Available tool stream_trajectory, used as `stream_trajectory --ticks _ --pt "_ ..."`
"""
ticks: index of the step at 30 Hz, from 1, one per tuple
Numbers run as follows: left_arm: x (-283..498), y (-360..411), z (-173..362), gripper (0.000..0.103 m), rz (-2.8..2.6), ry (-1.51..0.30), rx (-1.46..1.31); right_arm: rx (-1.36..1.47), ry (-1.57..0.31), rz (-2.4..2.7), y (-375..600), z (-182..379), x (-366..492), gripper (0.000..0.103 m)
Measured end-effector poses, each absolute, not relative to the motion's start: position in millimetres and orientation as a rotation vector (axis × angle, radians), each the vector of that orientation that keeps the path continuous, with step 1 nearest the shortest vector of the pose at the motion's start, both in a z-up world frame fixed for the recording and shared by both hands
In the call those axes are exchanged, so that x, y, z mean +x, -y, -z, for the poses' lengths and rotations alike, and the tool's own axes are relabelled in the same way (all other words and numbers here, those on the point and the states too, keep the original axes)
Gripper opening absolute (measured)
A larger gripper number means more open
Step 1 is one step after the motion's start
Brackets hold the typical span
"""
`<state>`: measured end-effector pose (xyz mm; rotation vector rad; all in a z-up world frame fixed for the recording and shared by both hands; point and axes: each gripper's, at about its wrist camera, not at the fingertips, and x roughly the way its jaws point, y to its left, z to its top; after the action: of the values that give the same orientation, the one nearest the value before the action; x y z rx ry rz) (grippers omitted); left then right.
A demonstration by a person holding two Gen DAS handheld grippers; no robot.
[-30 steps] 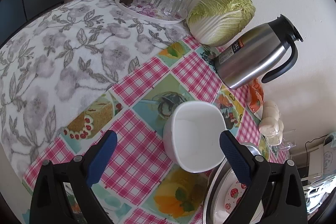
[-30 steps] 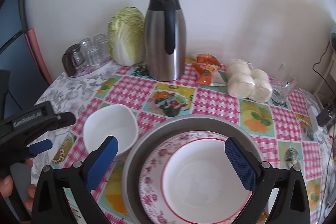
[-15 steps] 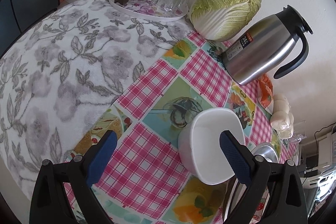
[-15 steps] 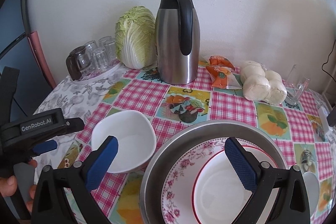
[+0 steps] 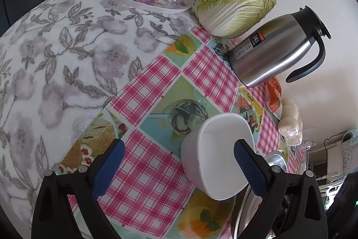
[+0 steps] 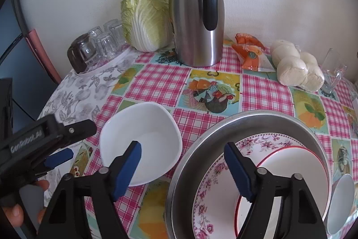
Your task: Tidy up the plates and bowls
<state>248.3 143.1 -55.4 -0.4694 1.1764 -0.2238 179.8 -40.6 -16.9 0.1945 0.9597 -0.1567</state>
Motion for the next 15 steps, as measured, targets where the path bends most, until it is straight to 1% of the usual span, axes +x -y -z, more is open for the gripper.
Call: stream_trajectory --ticks 1,4,7,10,12,13,15 --pt "248.8 -143.2 56.6 0.098 0.226 -1.18 -0.473 0.193 -0.972 0.169 42.7 17.7 183.3 0.071" --pt "250.6 -140.9 61.5 0.097 0.245 -1.195 -0.485 0.185 -1.005 0.196 47.8 18.9 191.7 0.067" --pt "252.2 -137.4 65.6 0.09 0.262 -1.207 -0.487 0.155 -1.026 0.194 46.4 17.1 198.4 0.061" --pt "254.0 -134.1 70.0 0.086 0.27 -1.223 -0.49 0.114 -1.042 0.185 40.9 14.7 205.0 0.059" --pt "254.7 -132.7 72.8 0.079 0.278 -1.233 -0.496 0.101 -1.062 0.178 38.2 15.5 210.3 0.056" --pt "255.0 -132.2 74.0 0.078 0.282 -1.238 -0.5 0.092 -1.073 0.176 36.5 16.4 213.1 0.053" --pt "255.4 -132.0 76.3 0.078 0.284 -1.245 -0.505 0.067 -1.091 0.176 33.0 18.7 217.9 0.05"
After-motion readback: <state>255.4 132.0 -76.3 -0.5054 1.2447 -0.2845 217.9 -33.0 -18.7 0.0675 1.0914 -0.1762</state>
